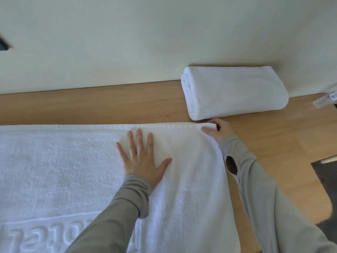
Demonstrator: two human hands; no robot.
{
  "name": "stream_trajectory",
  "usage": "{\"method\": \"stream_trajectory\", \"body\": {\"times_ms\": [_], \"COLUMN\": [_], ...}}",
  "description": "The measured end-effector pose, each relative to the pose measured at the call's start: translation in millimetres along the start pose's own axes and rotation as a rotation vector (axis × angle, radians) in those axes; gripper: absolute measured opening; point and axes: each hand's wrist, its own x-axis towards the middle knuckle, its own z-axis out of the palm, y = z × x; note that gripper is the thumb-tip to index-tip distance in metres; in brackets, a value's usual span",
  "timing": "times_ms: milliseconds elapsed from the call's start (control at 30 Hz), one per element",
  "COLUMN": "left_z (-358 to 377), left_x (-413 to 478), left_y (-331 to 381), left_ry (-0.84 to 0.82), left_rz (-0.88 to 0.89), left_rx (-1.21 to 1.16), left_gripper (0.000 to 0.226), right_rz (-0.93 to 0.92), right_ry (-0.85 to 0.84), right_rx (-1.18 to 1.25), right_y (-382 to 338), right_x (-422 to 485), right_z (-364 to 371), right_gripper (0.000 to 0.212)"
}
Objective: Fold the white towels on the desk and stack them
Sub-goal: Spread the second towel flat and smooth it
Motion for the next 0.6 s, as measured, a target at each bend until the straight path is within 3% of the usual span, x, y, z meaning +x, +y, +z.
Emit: {"method": "stream_trajectory", "body": {"times_ms": [233,433,600], "left_z": [10,10,11], "left_x": [0,0,-1], "left_y": [3,4,4], "left_ry": [0.079,0.077,0.078], "left_rz": [-0.027,-0.03,-0.03], "left_rx": [0.004,0.017,0.031], "left_gripper": [0.088,0.09,0.09], "right_rz": [-0.011,0.219,0.309], "right_ry": [0.113,0.077,0.117], "right_rx": [-0.033,0.141,0.13], "right_y": [1,9,54], "right_x": [3,-59,-139], "right_z": [15,1,5], "right_gripper": [0.015,0.045,0.024]}}
